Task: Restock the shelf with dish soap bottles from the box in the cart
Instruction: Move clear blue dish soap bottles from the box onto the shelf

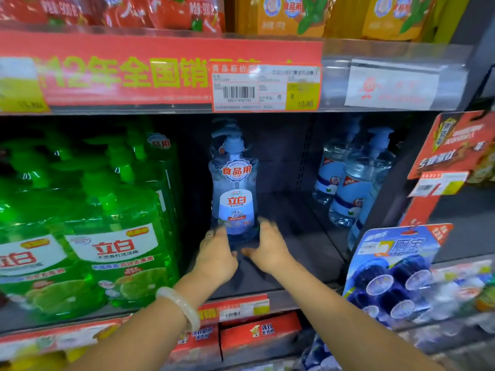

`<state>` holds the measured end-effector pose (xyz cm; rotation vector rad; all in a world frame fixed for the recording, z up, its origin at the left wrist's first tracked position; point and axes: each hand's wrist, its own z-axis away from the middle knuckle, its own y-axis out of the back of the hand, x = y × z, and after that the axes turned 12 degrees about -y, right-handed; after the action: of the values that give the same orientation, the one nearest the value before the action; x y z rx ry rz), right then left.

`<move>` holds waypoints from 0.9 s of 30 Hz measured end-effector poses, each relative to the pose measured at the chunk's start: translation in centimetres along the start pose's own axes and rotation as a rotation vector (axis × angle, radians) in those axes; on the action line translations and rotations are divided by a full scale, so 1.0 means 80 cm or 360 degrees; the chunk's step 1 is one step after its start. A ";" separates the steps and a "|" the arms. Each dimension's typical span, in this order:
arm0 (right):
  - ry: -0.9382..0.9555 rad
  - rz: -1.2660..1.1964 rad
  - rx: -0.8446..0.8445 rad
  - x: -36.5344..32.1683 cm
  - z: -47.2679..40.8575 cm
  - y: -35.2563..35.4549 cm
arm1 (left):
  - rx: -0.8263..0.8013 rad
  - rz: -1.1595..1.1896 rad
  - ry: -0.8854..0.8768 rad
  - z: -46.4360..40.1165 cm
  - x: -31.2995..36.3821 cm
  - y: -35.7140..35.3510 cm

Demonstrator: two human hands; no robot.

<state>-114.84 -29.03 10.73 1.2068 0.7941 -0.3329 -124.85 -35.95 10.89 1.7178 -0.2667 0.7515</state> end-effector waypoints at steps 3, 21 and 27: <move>0.0132 0.0208 0.0007 0.016 0.030 -0.003 | -0.0130 -0.0229 -0.0178 0.021 0.010 -0.013; -0.0460 0.0551 0.0166 0.296 0.244 0.180 | -0.0911 -0.0846 -0.1200 0.161 0.275 -0.214; -0.0841 0.0644 0.0399 0.450 0.362 0.316 | -0.1101 -0.0662 -0.1436 0.229 0.438 -0.355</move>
<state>-63.60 -40.55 7.13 1.3960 0.0449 -0.3994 -76.27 -37.49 7.84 1.2629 -0.6650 -0.4369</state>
